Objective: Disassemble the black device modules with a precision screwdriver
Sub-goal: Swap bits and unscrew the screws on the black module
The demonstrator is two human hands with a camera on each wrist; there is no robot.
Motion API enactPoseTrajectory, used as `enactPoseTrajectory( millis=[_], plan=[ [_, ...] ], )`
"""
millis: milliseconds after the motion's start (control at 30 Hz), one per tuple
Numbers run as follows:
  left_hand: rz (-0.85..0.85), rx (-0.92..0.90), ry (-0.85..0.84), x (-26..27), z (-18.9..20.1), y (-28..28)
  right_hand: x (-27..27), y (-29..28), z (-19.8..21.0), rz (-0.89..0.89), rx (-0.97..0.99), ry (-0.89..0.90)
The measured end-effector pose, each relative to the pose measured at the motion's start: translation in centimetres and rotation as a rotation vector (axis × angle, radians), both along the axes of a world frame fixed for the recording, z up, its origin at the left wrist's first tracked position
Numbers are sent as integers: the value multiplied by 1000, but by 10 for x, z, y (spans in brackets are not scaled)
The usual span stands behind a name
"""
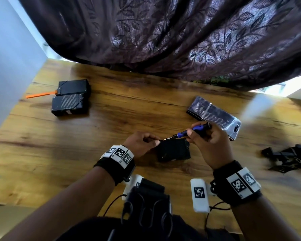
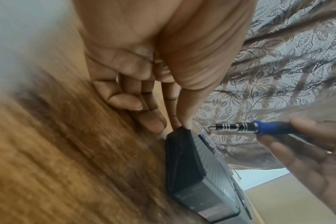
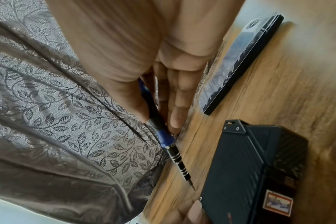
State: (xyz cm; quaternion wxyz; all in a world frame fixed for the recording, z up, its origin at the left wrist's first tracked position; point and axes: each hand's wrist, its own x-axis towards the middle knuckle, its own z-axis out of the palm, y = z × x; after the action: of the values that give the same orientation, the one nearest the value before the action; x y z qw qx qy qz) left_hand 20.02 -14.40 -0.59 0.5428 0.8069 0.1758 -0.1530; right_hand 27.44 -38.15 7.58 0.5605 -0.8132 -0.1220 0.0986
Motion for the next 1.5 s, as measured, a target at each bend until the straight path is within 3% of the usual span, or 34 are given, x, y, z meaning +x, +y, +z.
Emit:
enactPoseTrajectory(
  millis=[467,1033,1133,1267,1400,1500],
  plan=[
    [30,-112,13,2,-4,2,-1,8,2,33,-77,-3],
    [15,-112,20,4,-1,3,-5,14,17,76,-223,-121],
    [11,-104,17,4,-1,3,-5,19,26,174,-314,-245],
    [16,-92,0,4,0,1,1,37,54,447,-466,-330],
    [17,-91,3,3,3,1,7,66,77,764,-724,-427],
    [-30,-71,42,3,5,0,8,82,86,878,-919,-464]
  ],
)
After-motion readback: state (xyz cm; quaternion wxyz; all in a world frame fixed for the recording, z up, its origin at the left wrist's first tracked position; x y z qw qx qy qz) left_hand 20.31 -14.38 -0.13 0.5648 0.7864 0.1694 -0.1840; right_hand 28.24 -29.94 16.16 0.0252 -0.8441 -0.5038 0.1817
